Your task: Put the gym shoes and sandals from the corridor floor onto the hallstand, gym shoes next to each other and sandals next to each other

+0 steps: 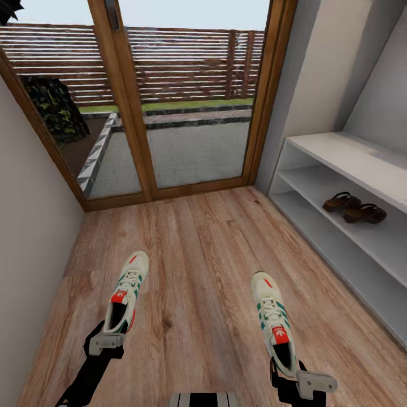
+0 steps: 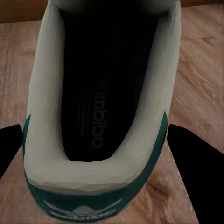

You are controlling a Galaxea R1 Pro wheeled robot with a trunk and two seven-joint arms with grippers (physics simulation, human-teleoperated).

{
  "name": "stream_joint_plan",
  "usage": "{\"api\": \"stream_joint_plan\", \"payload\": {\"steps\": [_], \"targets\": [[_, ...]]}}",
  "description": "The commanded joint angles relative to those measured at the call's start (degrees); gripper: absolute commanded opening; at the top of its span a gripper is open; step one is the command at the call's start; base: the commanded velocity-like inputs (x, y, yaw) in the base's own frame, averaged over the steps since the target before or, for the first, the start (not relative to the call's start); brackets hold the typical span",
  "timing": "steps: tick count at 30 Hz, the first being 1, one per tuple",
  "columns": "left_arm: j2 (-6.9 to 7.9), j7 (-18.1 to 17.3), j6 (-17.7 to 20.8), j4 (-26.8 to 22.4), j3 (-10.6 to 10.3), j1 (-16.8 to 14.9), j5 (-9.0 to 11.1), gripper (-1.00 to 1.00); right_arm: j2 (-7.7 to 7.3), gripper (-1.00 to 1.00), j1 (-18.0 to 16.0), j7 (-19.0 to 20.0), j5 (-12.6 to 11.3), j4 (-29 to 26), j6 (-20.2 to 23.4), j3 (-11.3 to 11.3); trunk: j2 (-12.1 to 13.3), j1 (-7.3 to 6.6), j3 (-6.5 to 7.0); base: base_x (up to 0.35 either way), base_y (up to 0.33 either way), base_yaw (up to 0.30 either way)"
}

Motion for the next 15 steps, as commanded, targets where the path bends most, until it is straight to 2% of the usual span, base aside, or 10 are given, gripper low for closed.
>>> {"api": "stream_joint_plan", "payload": {"steps": [1, 15], "targets": [[0.0, 0.0, 0.0, 0.0, 0.0, 0.0, 0.0, -1.0, 0.0, -1.0, 0.0, 0.0, 0.0, 0.0, 0.0, 0.0, 0.0, 0.0, 0.0, 0.0, 0.0, -0.286], [0.0, 0.0, 0.0, 0.0, 0.0, 0.0, 0.0, -1.0, -0.01, -1.0, 0.0, 0.0, 0.1, 0.0, 0.0, 0.0, 0.0, 0.0, 0.0, 0.001, 0.0, -0.286]]}}
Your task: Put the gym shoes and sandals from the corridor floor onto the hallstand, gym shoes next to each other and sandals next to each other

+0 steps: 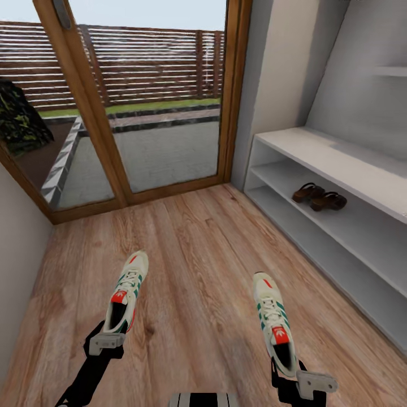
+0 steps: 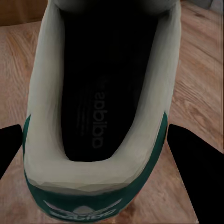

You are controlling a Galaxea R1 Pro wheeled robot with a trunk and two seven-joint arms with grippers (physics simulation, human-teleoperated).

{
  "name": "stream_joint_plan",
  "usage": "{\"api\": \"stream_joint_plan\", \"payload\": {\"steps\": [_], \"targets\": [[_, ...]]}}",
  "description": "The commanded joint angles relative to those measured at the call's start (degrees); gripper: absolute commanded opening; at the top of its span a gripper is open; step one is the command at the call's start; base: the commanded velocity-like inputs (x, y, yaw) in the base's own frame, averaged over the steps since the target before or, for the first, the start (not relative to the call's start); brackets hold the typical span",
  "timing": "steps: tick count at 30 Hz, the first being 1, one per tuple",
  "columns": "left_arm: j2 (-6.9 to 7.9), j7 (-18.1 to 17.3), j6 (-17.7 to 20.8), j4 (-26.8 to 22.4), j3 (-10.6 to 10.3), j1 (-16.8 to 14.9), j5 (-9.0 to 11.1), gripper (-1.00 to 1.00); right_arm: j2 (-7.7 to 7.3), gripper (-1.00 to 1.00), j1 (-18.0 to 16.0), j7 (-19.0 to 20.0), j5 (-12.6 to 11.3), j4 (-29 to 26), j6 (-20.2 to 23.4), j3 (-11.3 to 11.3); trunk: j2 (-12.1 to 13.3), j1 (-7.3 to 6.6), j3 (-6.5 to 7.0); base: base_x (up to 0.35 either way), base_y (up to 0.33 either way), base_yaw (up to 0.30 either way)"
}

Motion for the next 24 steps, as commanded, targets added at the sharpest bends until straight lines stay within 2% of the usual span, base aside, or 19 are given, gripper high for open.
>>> {"api": "stream_joint_plan", "payload": {"steps": [1, 11, 24], "targets": [[0.0, 0.0, 0.0, 0.0, 0.0, 0.0, 0.0, -1.0, -0.03, -1.0, 0.0, 0.0, 0.0, 0.0, 0.0, 0.0, 0.0, 0.0, 0.0, 0.075, 0.0, -0.286], [0.0, 0.0, 0.0, 0.0, 0.1, 0.0, 0.0, -1.0, 0.0, -1.0, 0.0, 0.0, 0.1, 0.0, 0.0, 0.0, 0.0, 0.0, 0.0, 0.163, 0.0, -0.286], [0.0, 0.0, 0.0, 0.0, 0.1, 0.0, -0.1, -1.0, 0.01, -1.0, 0.0, 0.0, 0.1, 0.0, 0.0, 0.0, 0.0, 0.0, 0.0, 0.027, 0.0, -0.286]]}}
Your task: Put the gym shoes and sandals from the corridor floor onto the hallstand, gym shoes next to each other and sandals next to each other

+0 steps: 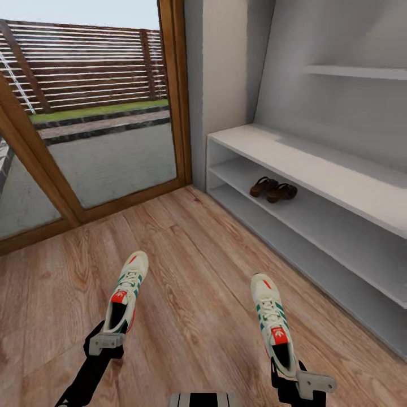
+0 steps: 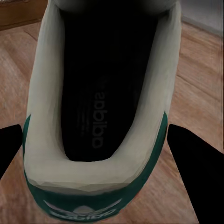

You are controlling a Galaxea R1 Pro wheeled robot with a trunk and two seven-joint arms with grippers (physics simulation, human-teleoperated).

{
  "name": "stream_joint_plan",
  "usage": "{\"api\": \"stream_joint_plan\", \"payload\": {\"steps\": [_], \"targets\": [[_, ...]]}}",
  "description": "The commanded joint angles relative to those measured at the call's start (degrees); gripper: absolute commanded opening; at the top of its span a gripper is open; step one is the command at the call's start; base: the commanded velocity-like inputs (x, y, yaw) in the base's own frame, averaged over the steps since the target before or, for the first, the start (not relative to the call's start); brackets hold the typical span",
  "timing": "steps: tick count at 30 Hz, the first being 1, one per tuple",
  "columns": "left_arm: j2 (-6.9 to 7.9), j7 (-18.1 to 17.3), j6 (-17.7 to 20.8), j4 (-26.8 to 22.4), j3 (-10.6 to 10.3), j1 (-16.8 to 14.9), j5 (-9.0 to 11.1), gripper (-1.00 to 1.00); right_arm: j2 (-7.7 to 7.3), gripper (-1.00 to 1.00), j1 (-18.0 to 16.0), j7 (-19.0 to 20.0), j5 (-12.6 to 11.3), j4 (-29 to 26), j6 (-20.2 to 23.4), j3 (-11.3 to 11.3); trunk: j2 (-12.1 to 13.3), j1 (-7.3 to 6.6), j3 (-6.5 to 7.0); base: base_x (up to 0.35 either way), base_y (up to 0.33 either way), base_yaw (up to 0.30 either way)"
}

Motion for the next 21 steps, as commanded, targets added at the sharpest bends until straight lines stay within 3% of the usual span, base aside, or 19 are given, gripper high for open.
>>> {"api": "stream_joint_plan", "payload": {"steps": [1, 12, 21], "targets": [[0.0, 0.0, 0.0, 0.0, 0.0, 0.0, 0.0, -1.0, 0.0, -1.0, 0.0, 0.0, 0.1, 0.0, 0.0, 0.0, 0.0, 0.0, 0.0, 0.004, 0.0, -0.286], [0.0, 0.0, 0.0, 0.0, 0.0, 0.0, 0.1, -1.0, 0.0, -1.0, 0.0, 0.0, 0.1, 0.0, 0.0, 0.0, 0.0, 0.0, 0.0, 0.012, 0.0, -0.286], [0.0, 0.0, 0.0, 0.0, 0.0, 0.0, 0.1, -1.0, -0.08, -1.0, 0.0, 0.0, 0.2, 0.0, 0.0, 0.0, 0.0, 0.0, 0.0, 0.158, 0.0, -0.286]]}}
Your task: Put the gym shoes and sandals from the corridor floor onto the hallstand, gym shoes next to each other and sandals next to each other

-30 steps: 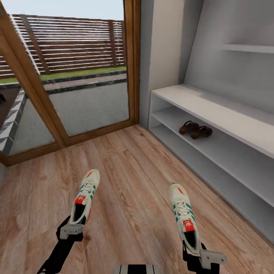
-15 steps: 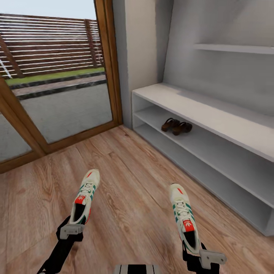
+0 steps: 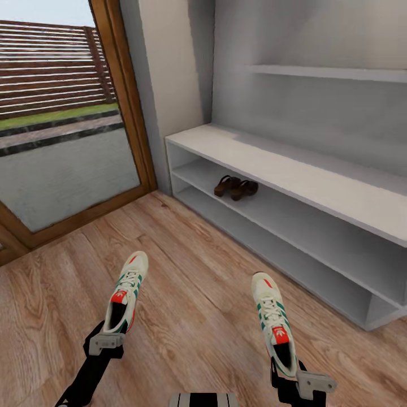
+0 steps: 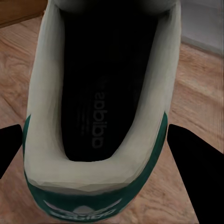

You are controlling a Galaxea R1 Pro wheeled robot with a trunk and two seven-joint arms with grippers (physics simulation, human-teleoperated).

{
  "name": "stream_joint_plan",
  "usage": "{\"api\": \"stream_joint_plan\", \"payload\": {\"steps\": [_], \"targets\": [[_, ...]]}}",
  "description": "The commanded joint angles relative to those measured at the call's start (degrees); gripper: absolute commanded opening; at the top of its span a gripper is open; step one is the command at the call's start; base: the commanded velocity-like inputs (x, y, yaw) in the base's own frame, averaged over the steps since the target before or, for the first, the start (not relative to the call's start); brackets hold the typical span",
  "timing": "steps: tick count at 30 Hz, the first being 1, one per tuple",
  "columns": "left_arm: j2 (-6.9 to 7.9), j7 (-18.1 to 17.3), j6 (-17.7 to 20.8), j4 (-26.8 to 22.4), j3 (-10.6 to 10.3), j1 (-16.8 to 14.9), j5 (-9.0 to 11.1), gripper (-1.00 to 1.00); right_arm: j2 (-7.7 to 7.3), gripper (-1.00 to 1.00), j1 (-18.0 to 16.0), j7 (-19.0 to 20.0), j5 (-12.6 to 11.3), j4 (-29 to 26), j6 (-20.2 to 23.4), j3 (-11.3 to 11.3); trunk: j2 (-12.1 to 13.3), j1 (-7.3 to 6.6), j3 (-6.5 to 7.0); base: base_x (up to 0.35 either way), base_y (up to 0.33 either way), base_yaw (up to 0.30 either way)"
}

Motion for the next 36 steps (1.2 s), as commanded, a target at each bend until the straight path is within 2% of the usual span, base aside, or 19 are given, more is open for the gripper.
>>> {"api": "stream_joint_plan", "payload": {"steps": [1, 15, 26, 36], "targets": [[0.0, 0.0, 0.0, 0.0, 0.0, 0.0, 0.0, -1.0, 0.0, -1.0, 0.0, 0.0, 0.0, 0.0, 0.0, 0.0, 0.0, 0.0, 0.0, 0.035, 0.0, -0.286], [0.0, 0.0, 0.0, 0.0, 0.0, 0.0, 0.1, -1.0, -0.01, -1.0, 0.0, 0.0, 0.1, 0.0, 0.0, 0.0, 0.0, 0.0, 0.0, 0.008, 0.005, -0.286], [0.0, -0.1, 0.0, 0.0, 0.0, 0.0, 0.0, -1.0, -0.01, -1.0, 0.0, 0.0, 0.1, 0.0, 0.0, 0.0, 0.0, 0.0, 0.0, 0.0, 0.17, -0.286], [0.0, 0.0, 0.0, 0.0, 0.0, 0.0, 0.0, -1.0, -0.01, -1.0, 0.0, 0.0, 0.1, 0.0, 0.0, 0.0, 0.0, 0.0, 0.0, 0.0, 0.033, -0.286]]}}
